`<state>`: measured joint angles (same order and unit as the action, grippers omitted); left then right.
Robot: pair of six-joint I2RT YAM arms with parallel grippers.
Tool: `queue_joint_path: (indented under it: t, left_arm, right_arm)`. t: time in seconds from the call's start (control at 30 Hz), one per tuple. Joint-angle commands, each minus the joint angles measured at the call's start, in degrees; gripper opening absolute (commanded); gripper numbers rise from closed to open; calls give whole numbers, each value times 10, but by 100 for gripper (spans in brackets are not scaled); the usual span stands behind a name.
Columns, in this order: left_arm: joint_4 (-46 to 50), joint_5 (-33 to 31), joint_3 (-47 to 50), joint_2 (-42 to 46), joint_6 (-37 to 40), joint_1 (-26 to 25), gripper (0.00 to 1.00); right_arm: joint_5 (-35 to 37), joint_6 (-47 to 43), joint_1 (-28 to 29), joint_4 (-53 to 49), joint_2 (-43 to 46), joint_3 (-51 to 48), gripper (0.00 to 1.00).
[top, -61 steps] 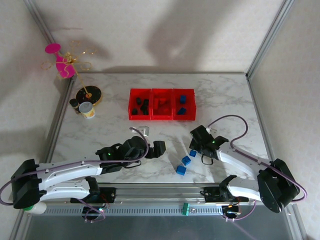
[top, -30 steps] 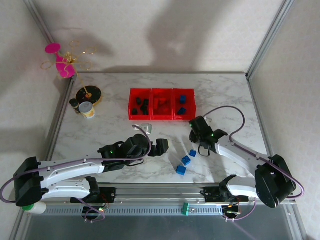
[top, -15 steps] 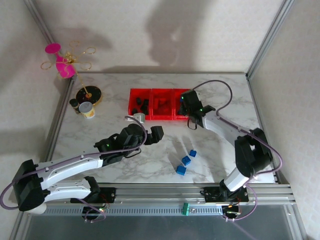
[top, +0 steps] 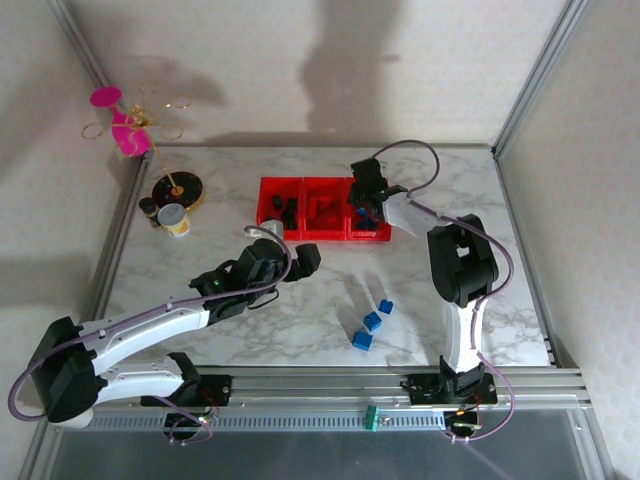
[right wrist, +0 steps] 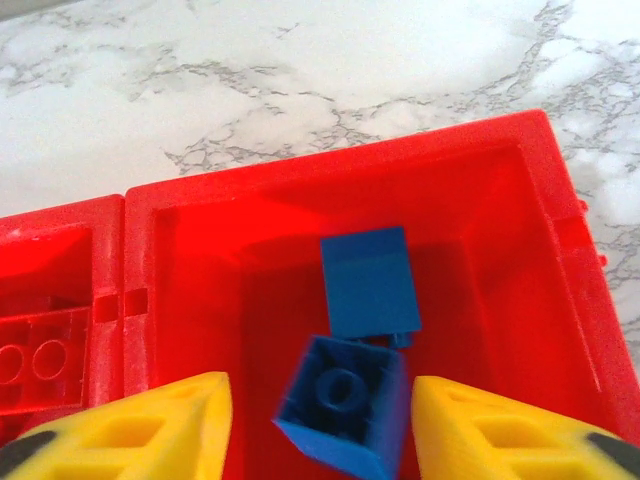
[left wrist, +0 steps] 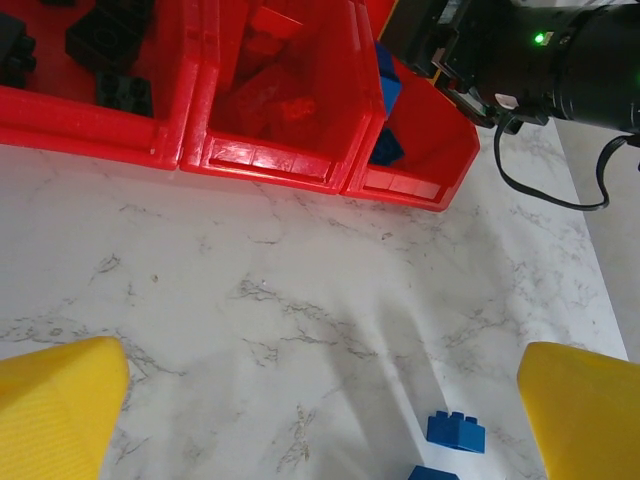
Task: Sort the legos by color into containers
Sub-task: Place the lego in the container, then pick up the lego from the bottom-center of the table.
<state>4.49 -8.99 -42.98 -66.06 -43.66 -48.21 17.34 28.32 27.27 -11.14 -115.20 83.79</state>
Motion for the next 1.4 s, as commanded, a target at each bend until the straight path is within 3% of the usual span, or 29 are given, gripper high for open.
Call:
queue_joint_path:
  t: [0.0, 0.37, 0.73, 1.03, 1.37]
  left_arm:
    - [0, 0, -16, 14, 9, 7, 100]
    - [21, 11, -1, 44, -2, 2, 100]
    - [30, 16, 34, 75, -23, -41, 99]
    - [14, -8, 51, 58, -43, -100, 99]
    - [2, -16, 48, 28, -53, -129, 100]
  right_arm:
    - [2, -8, -1, -8, 10, 15, 55]
    - [11, -1, 43, -15, 147, -114, 63]
    - [30, 44, 83, -96, 303, -258, 71]
    - [43, 132, 113, -192, 410, -366, 78]
    - [21, 246, 157, -197, 466, -466, 84]
